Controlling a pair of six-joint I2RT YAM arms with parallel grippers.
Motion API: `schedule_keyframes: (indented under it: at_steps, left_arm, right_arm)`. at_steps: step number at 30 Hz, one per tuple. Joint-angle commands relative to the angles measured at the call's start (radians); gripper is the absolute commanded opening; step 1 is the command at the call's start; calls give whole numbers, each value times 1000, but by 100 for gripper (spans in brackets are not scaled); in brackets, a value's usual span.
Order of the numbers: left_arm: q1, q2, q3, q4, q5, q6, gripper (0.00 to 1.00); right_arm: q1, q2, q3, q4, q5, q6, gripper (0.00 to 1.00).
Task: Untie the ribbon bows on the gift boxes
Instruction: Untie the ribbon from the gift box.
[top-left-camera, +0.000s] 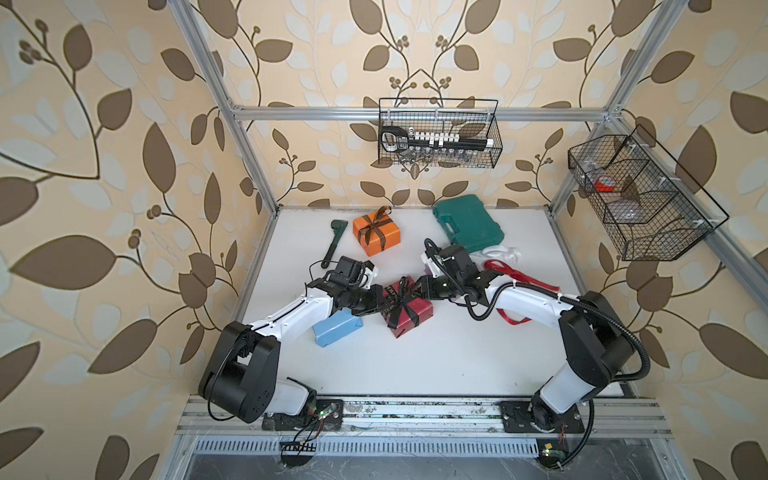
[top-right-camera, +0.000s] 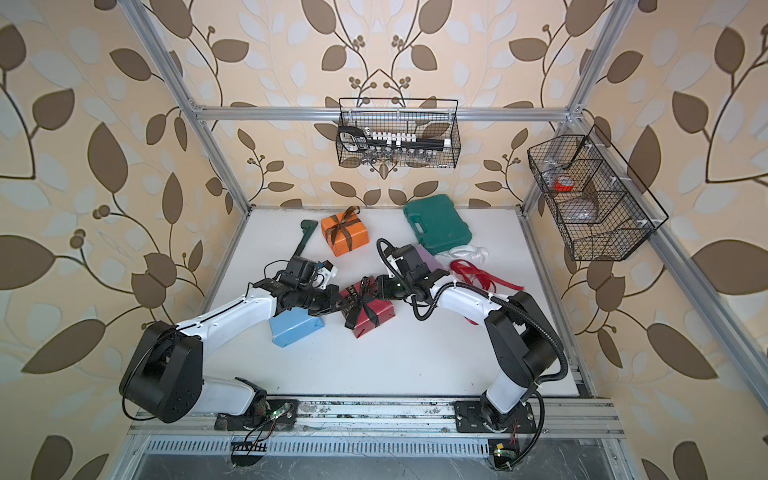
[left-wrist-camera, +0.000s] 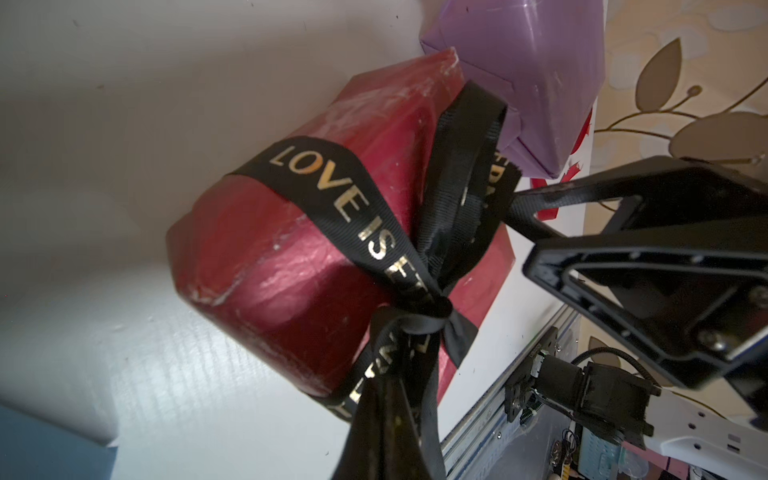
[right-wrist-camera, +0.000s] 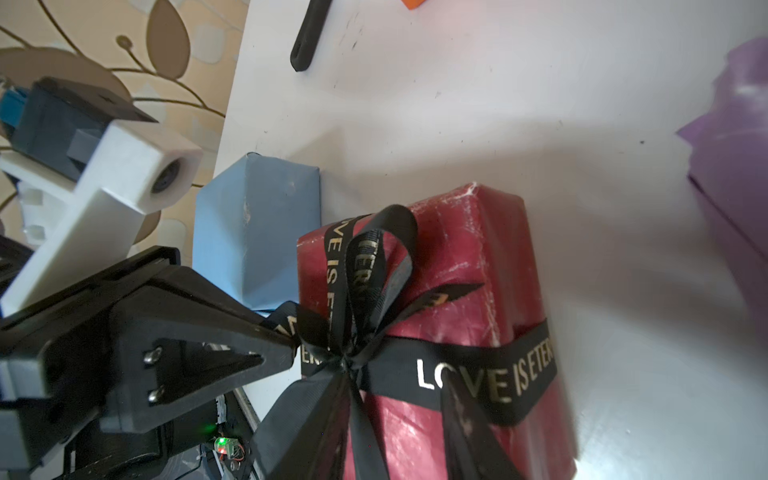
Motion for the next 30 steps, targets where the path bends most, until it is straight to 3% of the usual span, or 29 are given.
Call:
schedule_keyframes:
  at_steps: [1,12,14,20,30]
  left_arm:
    - [-10,-3,-8,36,24,-6,0]
    - [-12,-9,-16,44,29,-8,0]
    - [-12,-15,-16,42,28,-10,0]
    - [-12,-22,-15,34,22,-9,0]
    - [-12,-3,-5,43,4,-22,0]
  right_arm:
    - [6,35,48,27,-12,34,40]
    - [14,104,86,54,-4,75,40]
    - [12,111,87,54,3,78,34]
    - [-12,94,68,63,-1,84,3]
    - [-67,25,16,68,-19,67,0]
